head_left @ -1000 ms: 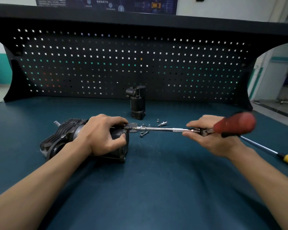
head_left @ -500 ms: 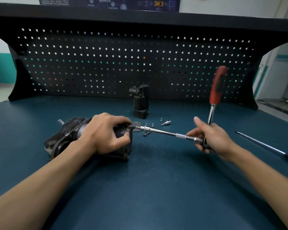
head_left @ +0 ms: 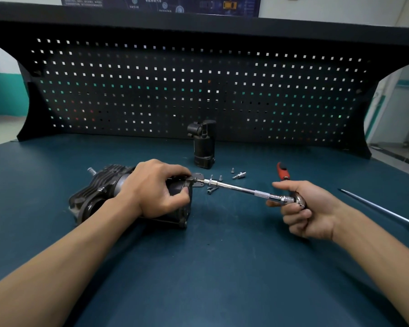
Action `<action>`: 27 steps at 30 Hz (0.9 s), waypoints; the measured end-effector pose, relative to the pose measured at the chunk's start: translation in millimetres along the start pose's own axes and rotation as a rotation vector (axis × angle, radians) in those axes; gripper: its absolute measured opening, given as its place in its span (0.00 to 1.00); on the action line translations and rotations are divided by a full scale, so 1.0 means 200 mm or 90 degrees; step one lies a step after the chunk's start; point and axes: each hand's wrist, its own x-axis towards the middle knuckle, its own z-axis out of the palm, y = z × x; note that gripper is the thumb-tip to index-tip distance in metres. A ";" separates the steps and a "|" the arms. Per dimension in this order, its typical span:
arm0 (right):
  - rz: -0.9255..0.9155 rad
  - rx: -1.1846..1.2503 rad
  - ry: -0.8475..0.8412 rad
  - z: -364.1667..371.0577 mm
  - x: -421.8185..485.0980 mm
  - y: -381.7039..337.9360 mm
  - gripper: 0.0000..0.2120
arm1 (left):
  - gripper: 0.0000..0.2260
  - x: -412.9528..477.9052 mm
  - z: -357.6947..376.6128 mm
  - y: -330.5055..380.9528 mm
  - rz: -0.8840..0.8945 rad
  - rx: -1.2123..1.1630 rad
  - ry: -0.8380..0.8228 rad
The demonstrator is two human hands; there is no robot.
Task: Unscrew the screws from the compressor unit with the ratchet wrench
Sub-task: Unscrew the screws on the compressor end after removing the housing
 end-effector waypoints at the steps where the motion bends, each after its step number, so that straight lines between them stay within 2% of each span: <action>1: -0.015 -0.022 0.007 0.00 0.00 0.00 0.18 | 0.20 0.00 0.00 0.00 -0.001 -0.001 -0.002; 7: -0.188 -0.125 0.043 -0.02 0.00 0.02 0.13 | 0.19 0.00 0.01 -0.01 -0.003 -0.003 -0.009; 12: -0.463 -0.415 0.145 -0.02 -0.01 0.03 0.18 | 0.18 0.00 0.00 -0.01 -0.002 -0.011 0.004; 14: -0.539 -0.503 0.166 -0.03 -0.01 0.02 0.14 | 0.18 0.00 0.00 -0.01 -0.004 -0.021 0.011; 16: -0.611 -0.565 0.197 -0.05 0.01 0.03 0.03 | 0.18 -0.01 0.01 -0.01 -0.003 -0.025 0.022; 21: -0.802 -0.717 0.284 -0.09 0.06 0.02 0.15 | 0.18 -0.01 0.01 -0.01 0.003 -0.014 0.040; 23: -0.836 -0.738 0.277 -0.11 0.07 0.01 0.14 | 0.21 0.00 0.02 -0.01 -0.011 0.014 0.030; 27: -0.813 -0.736 0.261 -0.10 0.09 0.03 0.11 | 0.29 0.01 0.06 -0.04 -0.059 0.098 -0.005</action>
